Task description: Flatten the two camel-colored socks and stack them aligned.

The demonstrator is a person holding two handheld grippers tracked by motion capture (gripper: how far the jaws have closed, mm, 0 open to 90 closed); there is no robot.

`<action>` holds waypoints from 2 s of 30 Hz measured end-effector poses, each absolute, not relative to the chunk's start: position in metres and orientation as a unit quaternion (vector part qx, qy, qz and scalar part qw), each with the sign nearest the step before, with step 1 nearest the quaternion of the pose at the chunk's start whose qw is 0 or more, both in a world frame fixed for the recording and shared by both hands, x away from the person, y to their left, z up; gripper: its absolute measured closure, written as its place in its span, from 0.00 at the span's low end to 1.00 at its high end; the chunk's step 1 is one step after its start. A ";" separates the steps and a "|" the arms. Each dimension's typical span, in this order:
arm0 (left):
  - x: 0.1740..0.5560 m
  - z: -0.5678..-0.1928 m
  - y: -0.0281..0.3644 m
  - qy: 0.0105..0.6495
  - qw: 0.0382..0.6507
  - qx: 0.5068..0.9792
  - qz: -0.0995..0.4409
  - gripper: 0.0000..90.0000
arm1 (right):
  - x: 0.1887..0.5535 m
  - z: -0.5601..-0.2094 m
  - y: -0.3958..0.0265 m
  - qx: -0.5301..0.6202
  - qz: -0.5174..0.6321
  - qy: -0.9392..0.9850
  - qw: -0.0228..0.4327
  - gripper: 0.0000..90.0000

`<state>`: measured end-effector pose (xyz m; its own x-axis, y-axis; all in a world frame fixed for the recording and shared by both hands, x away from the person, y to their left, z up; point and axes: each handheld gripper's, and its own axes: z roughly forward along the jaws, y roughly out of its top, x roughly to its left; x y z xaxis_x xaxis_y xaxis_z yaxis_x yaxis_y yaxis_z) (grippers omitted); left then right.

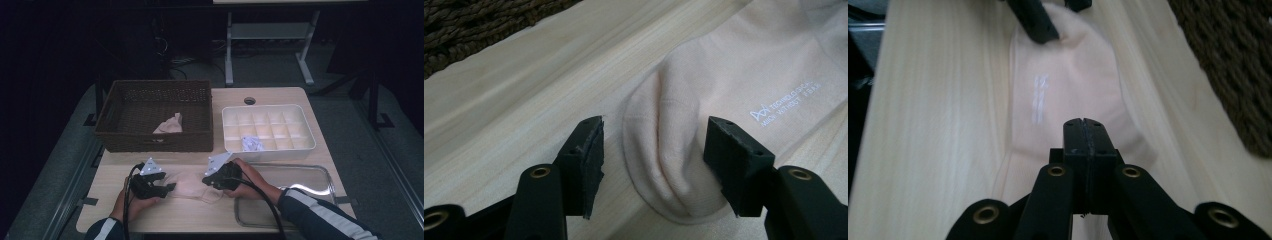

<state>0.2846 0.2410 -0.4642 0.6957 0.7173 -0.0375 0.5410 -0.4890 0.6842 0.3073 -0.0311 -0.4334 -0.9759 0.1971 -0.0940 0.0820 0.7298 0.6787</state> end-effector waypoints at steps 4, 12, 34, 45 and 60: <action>0.283 -0.464 0.239 0.369 0.346 0.854 0.123 0.49 | 0.313 -0.445 -0.012 0.072 0.351 0.931 0.070 1.00; 0.283 -0.463 0.238 0.364 0.360 0.854 0.094 0.78 | 0.317 -0.458 -0.009 0.091 0.328 0.938 0.064 0.96; 0.277 -0.444 0.236 0.343 0.456 0.820 0.042 0.89 | 0.323 -0.456 -0.006 0.092 0.314 0.943 0.062 0.92; 0.284 -0.435 0.218 0.323 0.486 0.811 0.036 0.89 | 0.326 -0.454 -0.005 0.077 0.329 0.939 0.061 0.72; 0.282 -0.432 0.211 0.327 0.472 0.817 0.047 0.88 | 0.322 -0.435 -0.078 0.112 0.317 0.940 0.057 0.86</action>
<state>0.2824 0.2108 -0.4319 0.7816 0.5791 -0.2317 0.4900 -0.3401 0.8026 0.3216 -0.0777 -0.4345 -0.9685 0.2462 -0.0371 0.1733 0.7737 0.6095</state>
